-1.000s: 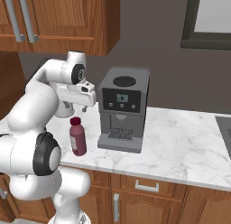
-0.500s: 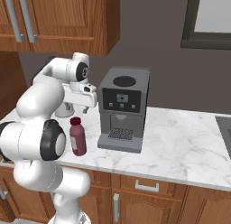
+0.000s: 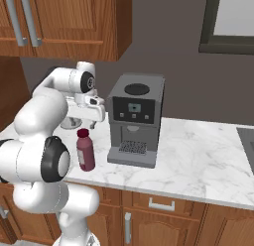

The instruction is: There is a wine glass and glass cup on the dining counter. Place the wine bottle next to the wine glass and the juice bottle next to the glass cup.

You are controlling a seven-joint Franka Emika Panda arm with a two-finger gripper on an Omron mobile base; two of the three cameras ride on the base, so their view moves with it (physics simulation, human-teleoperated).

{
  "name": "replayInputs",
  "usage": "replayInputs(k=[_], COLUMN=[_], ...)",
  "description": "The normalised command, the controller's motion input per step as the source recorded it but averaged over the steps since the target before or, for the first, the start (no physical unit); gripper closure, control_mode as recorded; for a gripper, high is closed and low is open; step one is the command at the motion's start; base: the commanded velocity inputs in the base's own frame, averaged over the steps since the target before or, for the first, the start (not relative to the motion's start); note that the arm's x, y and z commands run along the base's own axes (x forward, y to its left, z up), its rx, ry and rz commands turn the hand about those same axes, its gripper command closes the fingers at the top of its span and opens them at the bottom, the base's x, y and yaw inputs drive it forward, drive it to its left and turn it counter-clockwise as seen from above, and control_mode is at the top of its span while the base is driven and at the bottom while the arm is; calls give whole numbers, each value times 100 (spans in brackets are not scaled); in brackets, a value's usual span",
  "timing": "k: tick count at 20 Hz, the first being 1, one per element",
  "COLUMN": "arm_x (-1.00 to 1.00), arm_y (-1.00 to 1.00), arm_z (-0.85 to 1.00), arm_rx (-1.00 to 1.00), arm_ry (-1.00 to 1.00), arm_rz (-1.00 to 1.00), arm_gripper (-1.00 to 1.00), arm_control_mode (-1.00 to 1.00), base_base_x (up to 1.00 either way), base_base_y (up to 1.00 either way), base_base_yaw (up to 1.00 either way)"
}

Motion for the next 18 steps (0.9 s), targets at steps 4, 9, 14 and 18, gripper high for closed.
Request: replayInputs(k=[4, 9, 14, 18], arm_x=[-22, 0, 0, 0], arm_y=[-1, -1, 0, 0], arm_z=[-22, -16, -10, -8], arm_rx=[-1, 0, 0, 0], arm_ry=[-9, -1, 0, 0], arm_rz=[0, 0, 0, 0], arm_gripper=[-100, -100, -100, -100], arm_control_mode=[-100, -100, -100, -100], base_base_x=[0, 0, 0, 0], base_base_y=[0, 0, 0, 0], base_base_yaw=[0, 0, 0, 0])
